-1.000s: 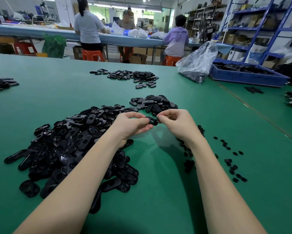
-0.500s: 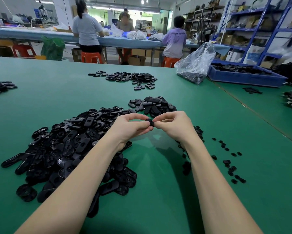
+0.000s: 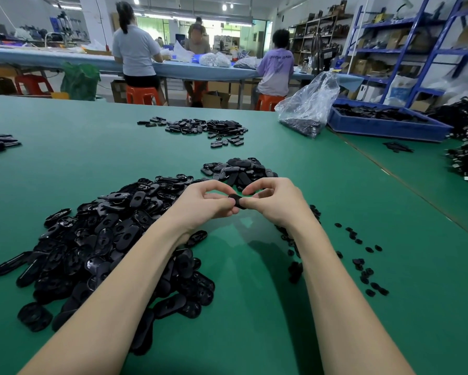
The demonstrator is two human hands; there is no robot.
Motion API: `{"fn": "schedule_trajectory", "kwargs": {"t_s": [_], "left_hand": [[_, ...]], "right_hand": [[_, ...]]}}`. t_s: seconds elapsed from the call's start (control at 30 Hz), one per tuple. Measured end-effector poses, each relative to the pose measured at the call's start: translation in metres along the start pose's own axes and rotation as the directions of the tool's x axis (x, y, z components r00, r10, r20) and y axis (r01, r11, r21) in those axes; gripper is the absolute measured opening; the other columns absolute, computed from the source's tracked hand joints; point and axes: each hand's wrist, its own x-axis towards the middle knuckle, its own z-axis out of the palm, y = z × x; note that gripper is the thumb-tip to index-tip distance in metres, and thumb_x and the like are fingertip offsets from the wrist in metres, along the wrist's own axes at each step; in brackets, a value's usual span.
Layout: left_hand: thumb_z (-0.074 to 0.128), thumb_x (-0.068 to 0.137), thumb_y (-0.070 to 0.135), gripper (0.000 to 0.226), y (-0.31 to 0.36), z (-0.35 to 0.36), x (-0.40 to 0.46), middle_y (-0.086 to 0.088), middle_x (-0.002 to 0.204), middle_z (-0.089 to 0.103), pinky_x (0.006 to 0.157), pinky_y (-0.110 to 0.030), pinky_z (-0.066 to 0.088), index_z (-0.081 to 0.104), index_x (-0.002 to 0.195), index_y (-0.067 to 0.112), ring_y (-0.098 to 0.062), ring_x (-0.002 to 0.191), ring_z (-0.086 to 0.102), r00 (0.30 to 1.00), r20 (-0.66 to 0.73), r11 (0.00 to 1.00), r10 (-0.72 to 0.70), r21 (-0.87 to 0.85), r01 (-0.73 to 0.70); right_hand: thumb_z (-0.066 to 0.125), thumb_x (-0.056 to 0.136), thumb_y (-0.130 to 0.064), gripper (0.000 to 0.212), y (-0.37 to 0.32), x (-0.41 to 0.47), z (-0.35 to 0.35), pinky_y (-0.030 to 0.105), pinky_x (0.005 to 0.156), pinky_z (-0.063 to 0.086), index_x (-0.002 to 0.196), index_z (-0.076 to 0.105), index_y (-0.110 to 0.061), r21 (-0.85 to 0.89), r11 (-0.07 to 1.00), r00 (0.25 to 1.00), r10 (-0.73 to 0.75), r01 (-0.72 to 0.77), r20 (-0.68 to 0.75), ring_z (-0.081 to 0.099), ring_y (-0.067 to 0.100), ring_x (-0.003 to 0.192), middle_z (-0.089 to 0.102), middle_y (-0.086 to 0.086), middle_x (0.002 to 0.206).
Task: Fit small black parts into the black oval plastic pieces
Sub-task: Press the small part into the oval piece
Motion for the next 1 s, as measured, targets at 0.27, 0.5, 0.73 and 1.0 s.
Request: {"fn": "schedule_trajectory", "kwargs": {"t_s": [0.27, 0.5, 0.73, 1.0], "left_hand": [[0.07, 0.087, -0.005, 0.013, -0.001, 0.001, -0.001, -0.016, 0.088, 0.076, 0.073, -0.019, 0.057, 0.073, 0.093, 0.006, -0.019, 0.077, 0.073, 0.998, -0.002, 0.992, -0.069, -0.107, 0.069], [0.069, 0.086, -0.008, 0.014, -0.003, 0.002, 0.001, -0.019, 0.088, 0.075, 0.082, -0.025, 0.06, 0.072, 0.091, 0.006, -0.021, 0.077, 0.071, 0.996, -0.064, 0.996, -0.06, -0.068, 0.055], [0.073, 0.084, -0.006, 0.014, -0.005, 0.002, 0.001, -0.014, 0.085, 0.076, 0.076, -0.022, 0.06, 0.072, 0.095, 0.003, -0.016, 0.074, 0.073, 0.997, -0.067, 0.999, -0.032, -0.031, 0.03], [0.072, 0.085, -0.007, 0.014, -0.005, 0.007, 0.0, -0.013, 0.079, 0.073, 0.065, -0.016, 0.056, 0.071, 0.097, 0.0, -0.009, 0.063, 0.07, 0.995, -0.098, 1.0, -0.013, 0.022, 0.015]], "right_hand": [[0.088, 0.078, -0.034, 0.015, 0.01, -0.006, 0.002, 0.008, 0.042, 0.033, 0.085, 0.081, -0.023, 0.269, 0.961, 0.995, 0.043, -0.067, 0.094, 0.048, -0.002, 0.045, 0.069, -0.017, 0.063], [0.085, 0.079, -0.026, 0.006, 0.01, 0.001, 0.008, 0.008, 0.049, 0.037, 0.079, 0.08, -0.024, 0.22, 0.975, 0.998, 0.019, -0.031, 0.057, 0.053, -0.01, 0.048, 0.066, -0.02, 0.059], [0.085, 0.075, -0.027, 0.01, 0.013, 0.004, 0.016, 0.019, 0.063, 0.043, 0.07, 0.077, -0.025, 0.211, 0.977, 1.0, 0.012, -0.013, 0.004, 0.062, 0.002, 0.07, 0.07, -0.017, 0.066], [0.084, 0.077, -0.022, 0.012, 0.015, 0.003, 0.017, 0.018, 0.063, 0.044, 0.07, 0.074, -0.023, 0.214, 0.977, 1.0, -0.007, 0.006, 0.003, 0.06, 0.002, 0.065, 0.068, -0.015, 0.065]]}}
